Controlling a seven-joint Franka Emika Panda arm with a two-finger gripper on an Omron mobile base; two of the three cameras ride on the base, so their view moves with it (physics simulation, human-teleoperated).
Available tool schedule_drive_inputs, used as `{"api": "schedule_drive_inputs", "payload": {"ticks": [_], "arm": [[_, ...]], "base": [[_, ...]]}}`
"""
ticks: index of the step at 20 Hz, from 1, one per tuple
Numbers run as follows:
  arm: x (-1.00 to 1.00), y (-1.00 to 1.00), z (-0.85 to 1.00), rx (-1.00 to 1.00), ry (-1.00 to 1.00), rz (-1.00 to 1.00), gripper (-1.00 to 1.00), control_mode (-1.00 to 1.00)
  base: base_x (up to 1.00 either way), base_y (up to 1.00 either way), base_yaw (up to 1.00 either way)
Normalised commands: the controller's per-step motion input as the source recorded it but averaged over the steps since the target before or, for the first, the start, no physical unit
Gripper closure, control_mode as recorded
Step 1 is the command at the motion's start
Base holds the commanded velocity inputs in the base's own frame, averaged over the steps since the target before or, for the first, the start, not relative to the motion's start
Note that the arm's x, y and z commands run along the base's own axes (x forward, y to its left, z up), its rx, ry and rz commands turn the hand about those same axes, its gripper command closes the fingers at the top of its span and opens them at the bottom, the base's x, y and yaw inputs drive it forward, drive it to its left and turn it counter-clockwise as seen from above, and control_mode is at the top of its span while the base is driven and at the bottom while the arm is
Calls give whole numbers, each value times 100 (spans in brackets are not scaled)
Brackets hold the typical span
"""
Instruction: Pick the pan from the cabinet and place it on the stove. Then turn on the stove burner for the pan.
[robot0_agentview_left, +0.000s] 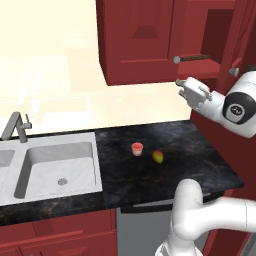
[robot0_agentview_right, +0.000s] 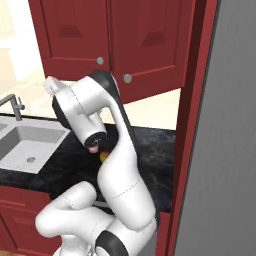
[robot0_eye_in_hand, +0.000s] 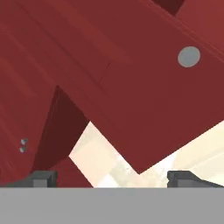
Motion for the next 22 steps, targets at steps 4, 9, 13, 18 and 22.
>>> {"api": "schedule_drive_inputs", "payload": {"ticks": [4, 9, 13, 18, 22], "arm": [[0, -6, 13, -74, -10, -24, -100, -100], [-2, -13, 30, -66, -1, -29, -100, -100], [-8, -11, 56, -42, 4, -32, -100, -100], [-12, -28, 59, -13, 14, -42, -100, -100], [0, -40, 58, -20, 16, -41, -100, -100]], "base": [[0, 0, 0], [0, 0, 0], [0, 0, 0], [0, 0, 0], [0, 0, 0]]}}
